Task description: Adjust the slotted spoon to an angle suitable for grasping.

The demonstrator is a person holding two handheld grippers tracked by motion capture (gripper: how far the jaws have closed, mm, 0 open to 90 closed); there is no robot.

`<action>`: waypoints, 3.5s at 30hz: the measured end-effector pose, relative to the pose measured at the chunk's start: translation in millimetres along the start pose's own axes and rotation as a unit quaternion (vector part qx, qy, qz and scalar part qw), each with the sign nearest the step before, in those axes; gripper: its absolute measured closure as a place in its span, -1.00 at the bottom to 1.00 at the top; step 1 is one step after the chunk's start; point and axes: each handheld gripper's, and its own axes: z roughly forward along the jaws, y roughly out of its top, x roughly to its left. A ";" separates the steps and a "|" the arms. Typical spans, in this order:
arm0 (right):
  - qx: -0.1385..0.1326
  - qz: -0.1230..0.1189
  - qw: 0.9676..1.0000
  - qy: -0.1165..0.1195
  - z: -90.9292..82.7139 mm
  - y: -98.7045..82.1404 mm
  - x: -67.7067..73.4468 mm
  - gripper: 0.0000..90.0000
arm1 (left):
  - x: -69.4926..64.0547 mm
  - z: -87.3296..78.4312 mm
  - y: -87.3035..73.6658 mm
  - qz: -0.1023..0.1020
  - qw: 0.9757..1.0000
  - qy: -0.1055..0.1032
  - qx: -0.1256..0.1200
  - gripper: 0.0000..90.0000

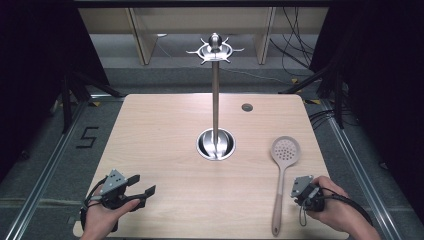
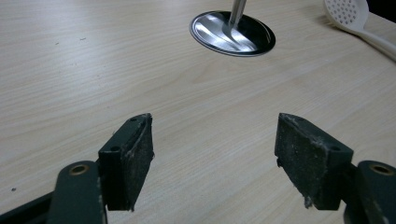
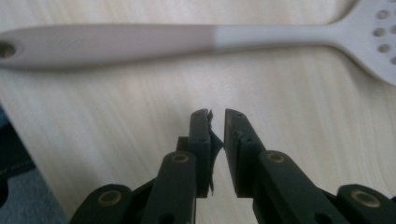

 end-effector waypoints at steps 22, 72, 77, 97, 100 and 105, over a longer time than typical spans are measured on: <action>0.041 -0.096 0.992 0.075 15.8 20.1 20.2 1.00 | -0.5 -1.0 0.7 -0.003 1.000 -0.003 -0.001 -0.39; -0.014 -0.179 0.982 0.059 39.3 131.4 -1.3 1.00 | 1.1 -2.7 1.2 0.004 1.000 -0.005 -0.006 -0.39; -0.012 -0.159 0.986 0.048 40.7 138.4 -3.8 1.00 | 1.1 -2.3 1.0 0.003 1.000 -0.007 -0.006 -0.39; 0.008 -0.273 0.960 0.055 39.6 132.2 -33.1 0.22 | 1.9 -1.2 1.0 0.005 1.000 -0.008 -0.004 -0.39; 0.028 -0.240 0.969 0.060 40.7 128.4 -33.9 0.20 | 2.6 -1.7 1.2 0.011 1.000 -0.005 -0.004 -0.39; 0.038 -0.240 0.969 0.053 43.3 125.3 -40.7 0.20 | 1.9 -0.9 1.1 0.006 1.000 -0.008 -0.004 -0.39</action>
